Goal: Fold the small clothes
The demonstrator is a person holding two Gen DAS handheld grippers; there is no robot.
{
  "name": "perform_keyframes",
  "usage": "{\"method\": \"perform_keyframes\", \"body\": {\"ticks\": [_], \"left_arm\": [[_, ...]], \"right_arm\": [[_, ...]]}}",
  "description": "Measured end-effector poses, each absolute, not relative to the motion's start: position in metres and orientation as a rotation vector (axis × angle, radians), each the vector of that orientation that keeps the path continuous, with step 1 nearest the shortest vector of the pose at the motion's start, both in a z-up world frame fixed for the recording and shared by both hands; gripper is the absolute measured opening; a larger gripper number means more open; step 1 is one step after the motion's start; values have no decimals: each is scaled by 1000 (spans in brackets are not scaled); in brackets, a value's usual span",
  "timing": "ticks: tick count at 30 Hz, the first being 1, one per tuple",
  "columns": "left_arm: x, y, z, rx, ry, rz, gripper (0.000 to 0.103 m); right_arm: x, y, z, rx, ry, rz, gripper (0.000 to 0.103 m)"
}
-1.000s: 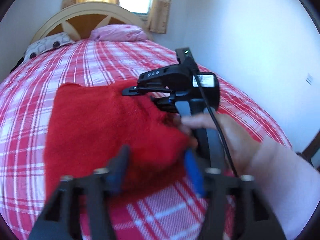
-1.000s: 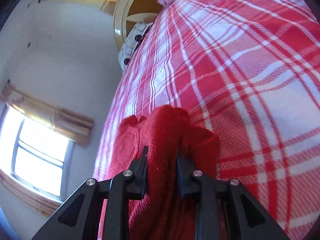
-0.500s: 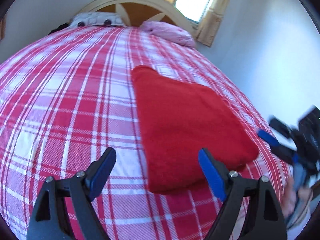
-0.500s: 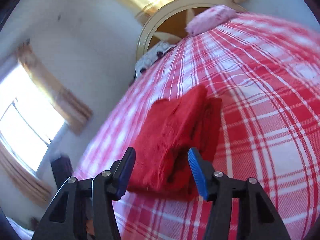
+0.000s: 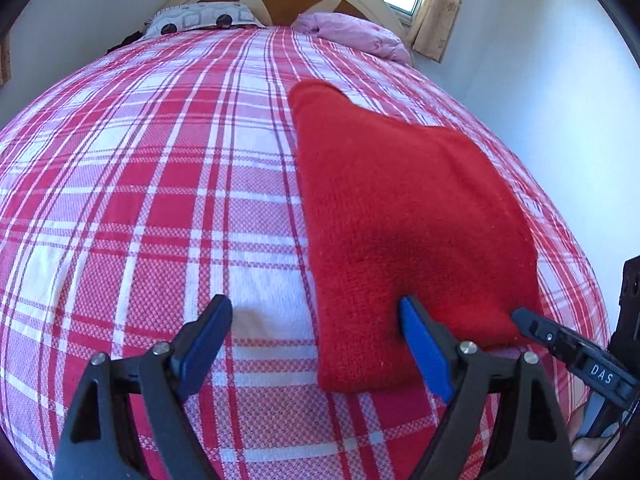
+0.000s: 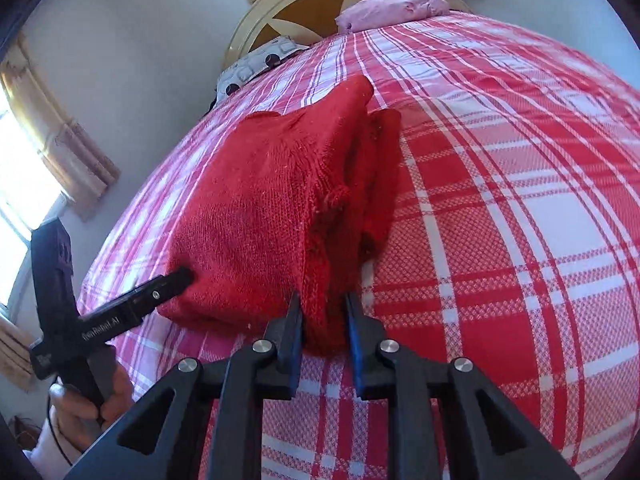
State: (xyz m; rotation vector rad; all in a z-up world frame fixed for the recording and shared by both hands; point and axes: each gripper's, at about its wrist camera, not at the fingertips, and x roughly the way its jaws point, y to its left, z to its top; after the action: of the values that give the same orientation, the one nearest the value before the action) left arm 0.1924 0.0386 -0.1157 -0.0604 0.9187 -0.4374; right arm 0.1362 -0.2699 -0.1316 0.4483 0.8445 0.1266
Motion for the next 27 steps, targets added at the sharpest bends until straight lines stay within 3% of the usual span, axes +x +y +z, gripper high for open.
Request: {"method": "perform_keyframes", "body": {"ticks": [9, 10, 11, 13, 20, 23, 27], "left_arm": [[187, 45, -92, 15, 873, -396, 87], [188, 46, -87, 25, 852, -381, 87], [191, 46, -83, 34, 835, -369, 87], [199, 43, -75, 52, 814, -360, 87], [230, 27, -53, 68, 748, -342, 87], [247, 12, -58, 92, 763, -341, 87], [270, -5, -69, 110, 805, -318, 87]], "right_arm": [[123, -278, -93, 419, 797, 161, 25], [124, -280, -79, 385, 752, 143, 30], [127, -279, -68, 356, 720, 129, 44], [140, -279, -54, 321, 683, 108, 62], [229, -264, -50, 185, 689, 10, 61], [259, -264, -66, 156, 734, -54, 51], [281, -276, -103, 157, 834, -132, 49]]}}
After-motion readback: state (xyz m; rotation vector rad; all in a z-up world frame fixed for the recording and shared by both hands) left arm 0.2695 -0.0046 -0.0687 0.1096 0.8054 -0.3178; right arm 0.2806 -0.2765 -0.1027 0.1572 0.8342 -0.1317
